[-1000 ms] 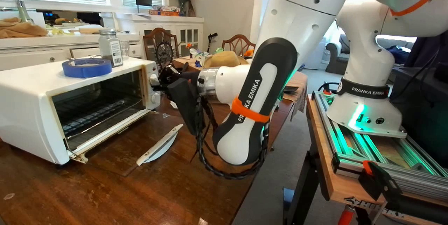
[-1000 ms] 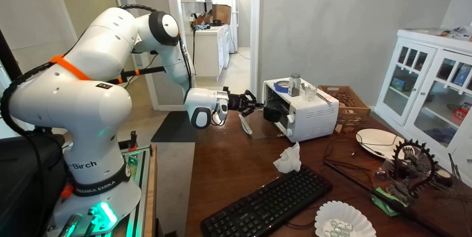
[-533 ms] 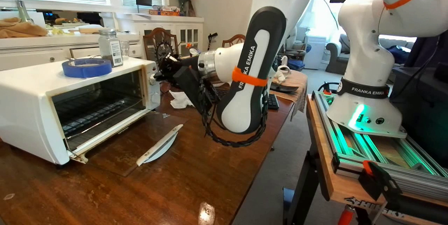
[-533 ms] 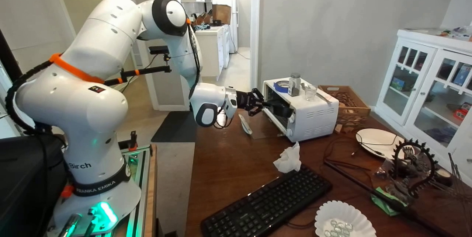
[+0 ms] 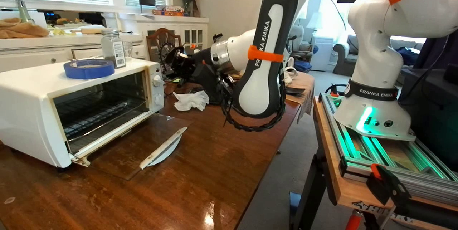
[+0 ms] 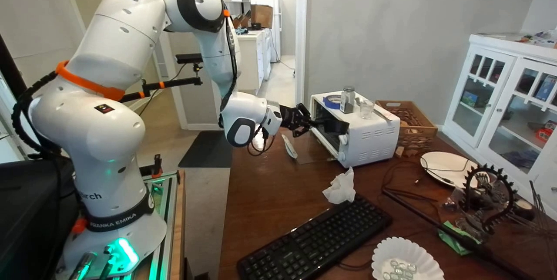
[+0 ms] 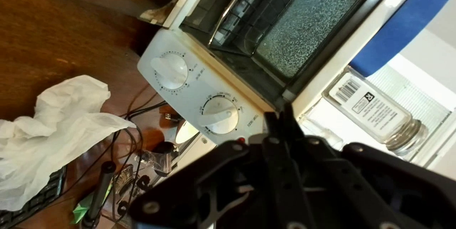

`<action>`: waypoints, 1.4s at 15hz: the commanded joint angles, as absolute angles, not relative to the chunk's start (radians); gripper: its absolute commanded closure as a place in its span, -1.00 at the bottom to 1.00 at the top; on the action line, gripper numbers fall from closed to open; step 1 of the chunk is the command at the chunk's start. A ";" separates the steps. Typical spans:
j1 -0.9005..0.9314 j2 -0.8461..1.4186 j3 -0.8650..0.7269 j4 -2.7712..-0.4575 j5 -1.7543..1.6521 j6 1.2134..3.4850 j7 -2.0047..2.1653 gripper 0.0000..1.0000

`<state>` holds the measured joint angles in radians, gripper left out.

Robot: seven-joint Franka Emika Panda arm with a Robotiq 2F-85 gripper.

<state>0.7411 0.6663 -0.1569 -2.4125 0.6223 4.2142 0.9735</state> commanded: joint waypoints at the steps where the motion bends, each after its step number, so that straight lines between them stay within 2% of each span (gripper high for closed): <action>1: 0.570 0.567 0.014 -2.493 0.583 4.216 0.814 0.97; 6: 0.413 0.515 0.183 -2.563 0.587 4.229 0.710 0.97; 15: 0.443 0.530 0.016 -2.448 0.207 4.230 1.184 0.97; 21: 0.422 0.507 -0.065 -2.384 0.077 4.231 1.341 0.97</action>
<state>0.4313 0.5211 -0.0289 -2.3924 0.1435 4.2159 1.2629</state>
